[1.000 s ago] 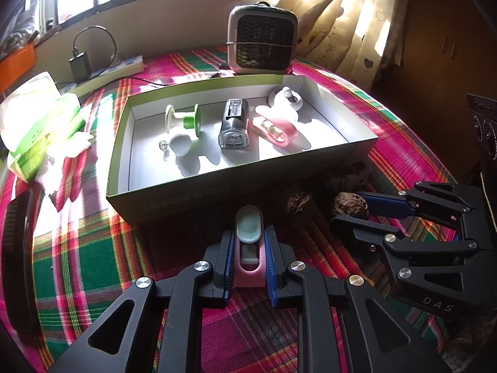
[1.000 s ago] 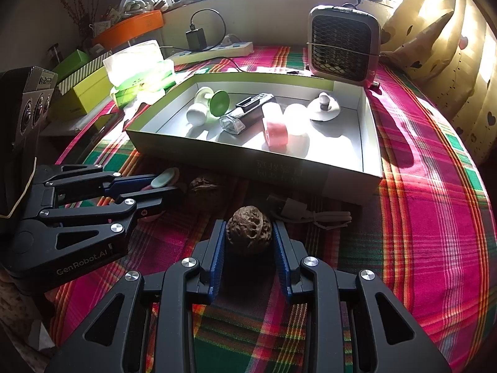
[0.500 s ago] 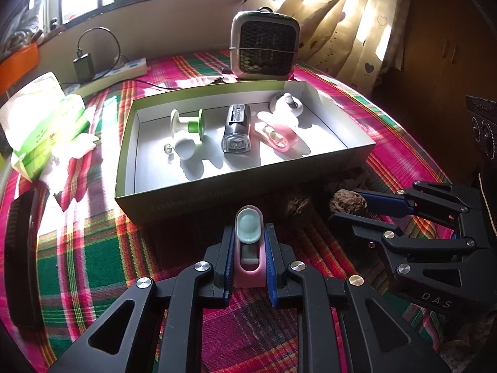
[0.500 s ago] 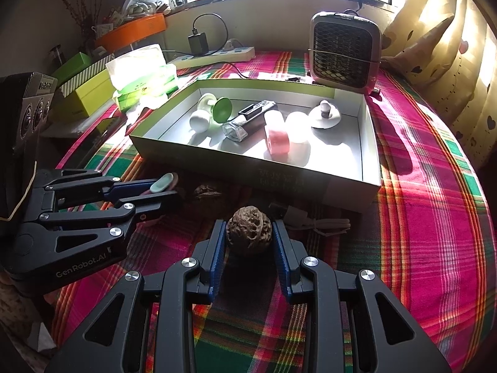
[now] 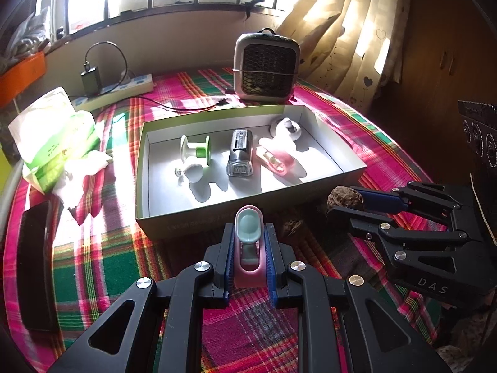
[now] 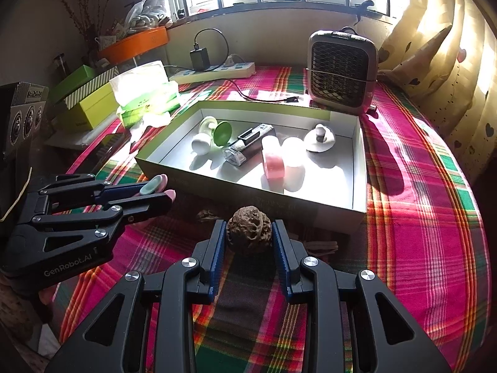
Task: Organize objects
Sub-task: 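Carry the pink-grey clip with left gripper while right gripper carries the walnut over the box, then lower the walnut into the box with right gripper while left gripper lowers the pink-grey clip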
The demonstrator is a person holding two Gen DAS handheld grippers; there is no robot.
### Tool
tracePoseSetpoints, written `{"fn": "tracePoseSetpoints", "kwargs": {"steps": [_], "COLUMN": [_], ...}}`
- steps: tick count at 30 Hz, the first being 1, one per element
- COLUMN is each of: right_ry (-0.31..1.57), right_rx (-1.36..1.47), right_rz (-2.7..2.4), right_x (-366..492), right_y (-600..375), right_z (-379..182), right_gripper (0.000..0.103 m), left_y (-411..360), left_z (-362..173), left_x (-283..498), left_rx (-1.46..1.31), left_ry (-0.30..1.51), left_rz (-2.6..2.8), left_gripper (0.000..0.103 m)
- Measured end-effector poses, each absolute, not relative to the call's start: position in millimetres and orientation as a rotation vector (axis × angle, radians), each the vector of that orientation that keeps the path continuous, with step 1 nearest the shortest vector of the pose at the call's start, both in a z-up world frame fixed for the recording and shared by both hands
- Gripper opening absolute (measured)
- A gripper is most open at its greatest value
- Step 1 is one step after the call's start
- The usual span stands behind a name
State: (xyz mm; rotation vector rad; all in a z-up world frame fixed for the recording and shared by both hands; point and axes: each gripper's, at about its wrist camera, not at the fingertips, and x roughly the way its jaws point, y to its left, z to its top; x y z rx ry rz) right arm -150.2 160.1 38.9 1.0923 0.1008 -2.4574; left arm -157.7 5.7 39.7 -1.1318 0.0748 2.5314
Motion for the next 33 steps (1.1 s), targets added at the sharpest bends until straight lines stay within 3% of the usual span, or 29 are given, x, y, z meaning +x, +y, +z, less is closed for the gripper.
{"fn": "tracePoseSetpoints", "kwargs": {"steps": [33], "right_ry": [0.172], "right_rx": [1.092], "right_rz": [-2.487], "right_x": [-262], "right_y": [145], "right_z": [55], "right_gripper": [0.031], "left_y": [-3], "left_z": [41], "left_x": [-219], "left_rx": [-1.171], "left_ry": [0.003], "left_rz": [2.581], "left_gripper": [0.015]}}
